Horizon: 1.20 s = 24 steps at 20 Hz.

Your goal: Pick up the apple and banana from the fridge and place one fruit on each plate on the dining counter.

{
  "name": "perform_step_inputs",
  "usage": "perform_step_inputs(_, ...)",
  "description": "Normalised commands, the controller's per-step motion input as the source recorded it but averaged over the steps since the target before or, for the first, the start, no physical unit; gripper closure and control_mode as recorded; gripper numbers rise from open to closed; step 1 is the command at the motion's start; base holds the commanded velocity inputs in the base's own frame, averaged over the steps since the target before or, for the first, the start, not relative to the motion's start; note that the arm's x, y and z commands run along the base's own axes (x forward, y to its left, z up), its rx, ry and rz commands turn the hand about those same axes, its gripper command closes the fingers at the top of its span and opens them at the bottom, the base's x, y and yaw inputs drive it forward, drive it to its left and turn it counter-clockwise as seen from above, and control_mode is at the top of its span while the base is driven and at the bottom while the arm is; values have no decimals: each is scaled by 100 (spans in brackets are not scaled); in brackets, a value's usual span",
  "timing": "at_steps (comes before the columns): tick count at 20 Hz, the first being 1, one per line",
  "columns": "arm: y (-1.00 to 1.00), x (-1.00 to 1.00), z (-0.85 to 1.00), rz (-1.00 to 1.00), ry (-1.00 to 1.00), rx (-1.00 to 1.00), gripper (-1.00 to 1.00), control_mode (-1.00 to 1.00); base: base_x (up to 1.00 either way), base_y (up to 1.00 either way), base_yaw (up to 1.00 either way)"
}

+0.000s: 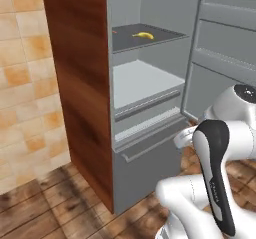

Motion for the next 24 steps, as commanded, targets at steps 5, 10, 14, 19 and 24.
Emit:
perform_step_inputs(5, 0, 0, 0, 0, 0, 0, -100, 100, 80, -20, 35)
perform_step_inputs(10, 0, 0, 0, 0, 0, 0, -100, 100, 43, -8, 16)
perform_step_inputs(14, 0, 0, 0, 0, 0, 0, -100, 100, 62, -31, 9)
perform_step_inputs(19, 0, 0, 0, 0, 0, 0, -100, 100, 76, -57, 20)
perform_step_inputs(24, 0, 0, 0, 0, 0, 0, -100, 100, 44, -56, 30)
